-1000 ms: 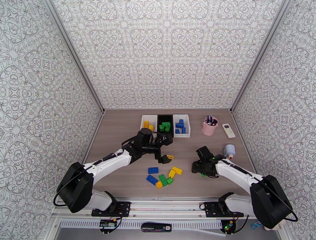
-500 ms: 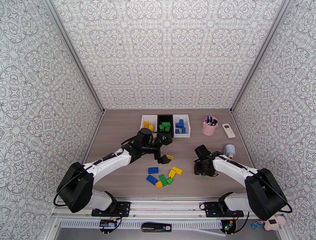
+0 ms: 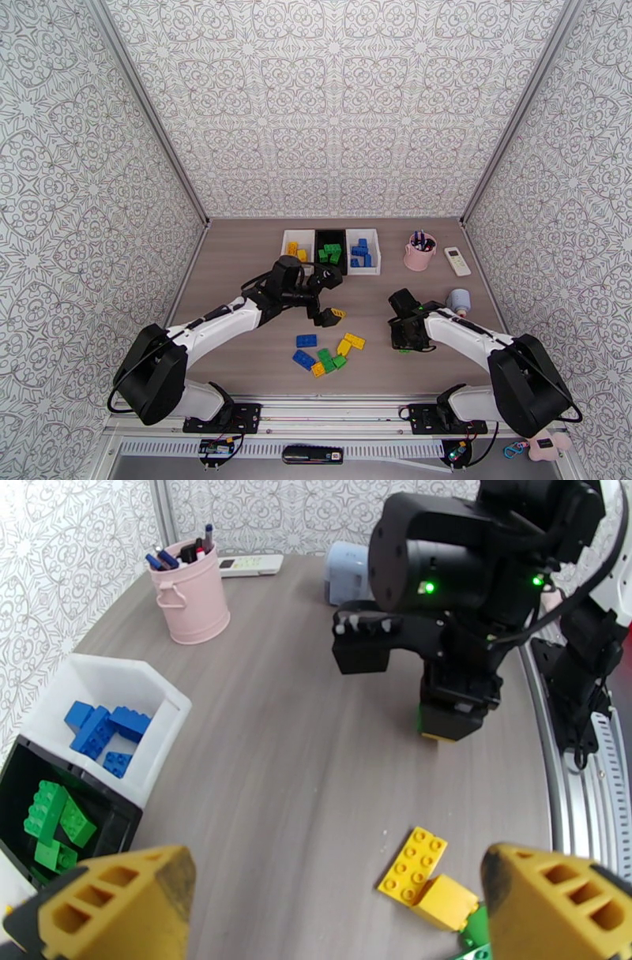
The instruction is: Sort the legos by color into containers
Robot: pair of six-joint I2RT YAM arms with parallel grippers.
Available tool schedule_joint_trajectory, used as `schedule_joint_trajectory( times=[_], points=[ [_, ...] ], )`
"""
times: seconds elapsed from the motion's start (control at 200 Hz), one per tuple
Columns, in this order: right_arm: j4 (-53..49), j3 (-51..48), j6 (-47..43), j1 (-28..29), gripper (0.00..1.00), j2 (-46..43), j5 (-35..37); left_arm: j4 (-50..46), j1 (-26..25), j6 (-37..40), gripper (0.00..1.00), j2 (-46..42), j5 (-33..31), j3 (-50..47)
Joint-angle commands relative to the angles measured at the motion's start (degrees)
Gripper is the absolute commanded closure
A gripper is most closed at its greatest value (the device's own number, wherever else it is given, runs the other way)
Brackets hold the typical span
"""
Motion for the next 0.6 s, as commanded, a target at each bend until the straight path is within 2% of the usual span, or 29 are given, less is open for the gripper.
schedule_joint_trajectory(
  times=[0.0, 0.3, 0.46, 0.595],
  points=[
    [0.39, 1.26, 0.36, 0.09, 0.71, 1.25, -1.09, -0.54, 0.63, -0.89, 0.0, -0.72, 1.4, -0.78],
    [1.58, 7.11, -0.02, 0.5, 0.74, 1.33, -2.16, -0.49, 1.89, -2.08, 0.0, -3.8, 0.45, -3.28],
    [3.59, 14.33, -2.18, 1.61, 0.74, 6.6, -2.09, -0.95, 2.67, -2.81, 0.0, -7.23, -1.31, -5.9],
    [4.79, 24.32, -4.7, 2.95, 0.74, 13.44, -1.14, -1.9, 3.25, -3.42, 0.0, -10.57, -3.01, -8.33]
  ],
)
